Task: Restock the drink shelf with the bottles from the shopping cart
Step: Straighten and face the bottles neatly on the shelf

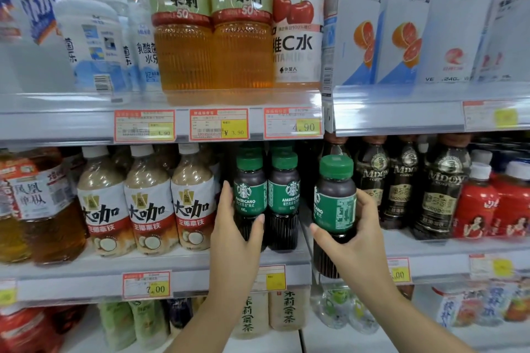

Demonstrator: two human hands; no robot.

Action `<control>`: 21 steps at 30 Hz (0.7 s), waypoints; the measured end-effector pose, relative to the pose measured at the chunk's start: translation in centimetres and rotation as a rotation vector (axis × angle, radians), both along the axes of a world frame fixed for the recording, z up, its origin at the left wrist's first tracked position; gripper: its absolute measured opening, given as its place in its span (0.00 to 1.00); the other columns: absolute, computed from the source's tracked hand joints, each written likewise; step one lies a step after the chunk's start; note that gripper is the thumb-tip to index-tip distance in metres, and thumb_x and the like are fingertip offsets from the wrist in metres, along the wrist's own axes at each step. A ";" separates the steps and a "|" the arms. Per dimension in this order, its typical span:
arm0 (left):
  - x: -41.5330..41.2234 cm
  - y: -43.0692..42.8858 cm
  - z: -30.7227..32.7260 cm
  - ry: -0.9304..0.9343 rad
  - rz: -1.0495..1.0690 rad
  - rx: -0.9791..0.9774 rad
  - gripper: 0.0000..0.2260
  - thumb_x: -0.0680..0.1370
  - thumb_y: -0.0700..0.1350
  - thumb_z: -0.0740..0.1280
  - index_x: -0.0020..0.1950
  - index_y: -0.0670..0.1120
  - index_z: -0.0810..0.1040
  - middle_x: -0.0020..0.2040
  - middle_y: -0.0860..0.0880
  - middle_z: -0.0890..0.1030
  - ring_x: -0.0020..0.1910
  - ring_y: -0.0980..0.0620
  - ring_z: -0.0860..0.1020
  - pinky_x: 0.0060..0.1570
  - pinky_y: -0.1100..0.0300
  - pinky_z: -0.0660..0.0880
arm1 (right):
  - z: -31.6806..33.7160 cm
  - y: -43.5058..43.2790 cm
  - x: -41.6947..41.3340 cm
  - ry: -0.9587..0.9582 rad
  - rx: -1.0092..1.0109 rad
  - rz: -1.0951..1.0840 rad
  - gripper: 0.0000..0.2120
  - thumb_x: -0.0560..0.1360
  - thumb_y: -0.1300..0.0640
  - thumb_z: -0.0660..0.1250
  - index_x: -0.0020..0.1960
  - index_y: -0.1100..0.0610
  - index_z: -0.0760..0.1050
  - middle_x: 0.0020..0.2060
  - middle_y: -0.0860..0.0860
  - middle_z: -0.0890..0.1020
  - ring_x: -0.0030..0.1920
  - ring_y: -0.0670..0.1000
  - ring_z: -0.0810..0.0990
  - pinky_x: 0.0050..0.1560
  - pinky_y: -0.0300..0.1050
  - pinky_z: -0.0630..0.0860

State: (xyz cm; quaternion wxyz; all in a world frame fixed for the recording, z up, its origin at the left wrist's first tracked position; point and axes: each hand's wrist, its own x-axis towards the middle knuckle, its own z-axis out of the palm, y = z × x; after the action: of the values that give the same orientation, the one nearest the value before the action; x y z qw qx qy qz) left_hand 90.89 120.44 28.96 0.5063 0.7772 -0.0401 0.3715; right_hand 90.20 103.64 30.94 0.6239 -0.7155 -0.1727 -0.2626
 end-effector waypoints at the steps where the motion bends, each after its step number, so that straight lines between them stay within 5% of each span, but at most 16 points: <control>1: 0.4 0.1 -0.1 0.020 -0.008 -0.041 0.33 0.77 0.44 0.67 0.75 0.57 0.52 0.71 0.58 0.64 0.71 0.59 0.63 0.70 0.51 0.65 | 0.0 0.0 0.0 0.007 -0.004 0.008 0.31 0.66 0.66 0.75 0.57 0.42 0.63 0.49 0.42 0.76 0.47 0.36 0.77 0.44 0.26 0.73; 8: 1.0 0.1 -0.1 0.006 0.067 -0.035 0.32 0.75 0.45 0.69 0.74 0.55 0.58 0.66 0.56 0.68 0.65 0.56 0.68 0.64 0.50 0.71 | -0.5 -0.3 0.4 0.028 -0.007 0.019 0.31 0.66 0.65 0.75 0.60 0.46 0.64 0.50 0.43 0.76 0.48 0.36 0.77 0.45 0.27 0.73; 12: -0.2 -0.7 1.4 -0.221 0.218 0.270 0.25 0.74 0.52 0.68 0.70 0.52 0.65 0.66 0.51 0.69 0.66 0.57 0.64 0.63 0.61 0.62 | -0.4 -1.0 0.5 0.017 0.003 -0.013 0.30 0.66 0.65 0.75 0.57 0.44 0.64 0.49 0.44 0.77 0.47 0.37 0.78 0.43 0.28 0.73; 17: 1.8 -2.3 3.8 -0.273 0.444 0.696 0.29 0.70 0.64 0.63 0.66 0.50 0.69 0.63 0.46 0.70 0.67 0.44 0.65 0.68 0.39 0.61 | -0.2 -1.6 0.7 0.028 0.053 -0.025 0.30 0.66 0.64 0.75 0.53 0.39 0.63 0.50 0.43 0.76 0.47 0.36 0.77 0.44 0.27 0.73; 21: 2.4 -2.3 5.7 -0.197 0.532 0.857 0.33 0.68 0.68 0.63 0.66 0.49 0.71 0.58 0.44 0.76 0.64 0.42 0.68 0.67 0.37 0.58 | -0.2 -2.2 0.4 0.024 0.068 -0.024 0.30 0.66 0.66 0.75 0.52 0.40 0.63 0.48 0.43 0.77 0.44 0.36 0.78 0.42 0.27 0.73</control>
State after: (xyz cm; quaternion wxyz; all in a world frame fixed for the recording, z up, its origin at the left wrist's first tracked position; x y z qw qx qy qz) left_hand 93.31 118.17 34.65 0.0240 0.8596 -0.0371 0.5090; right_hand 90.62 101.41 30.73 0.6466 -0.6991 -0.1476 -0.2672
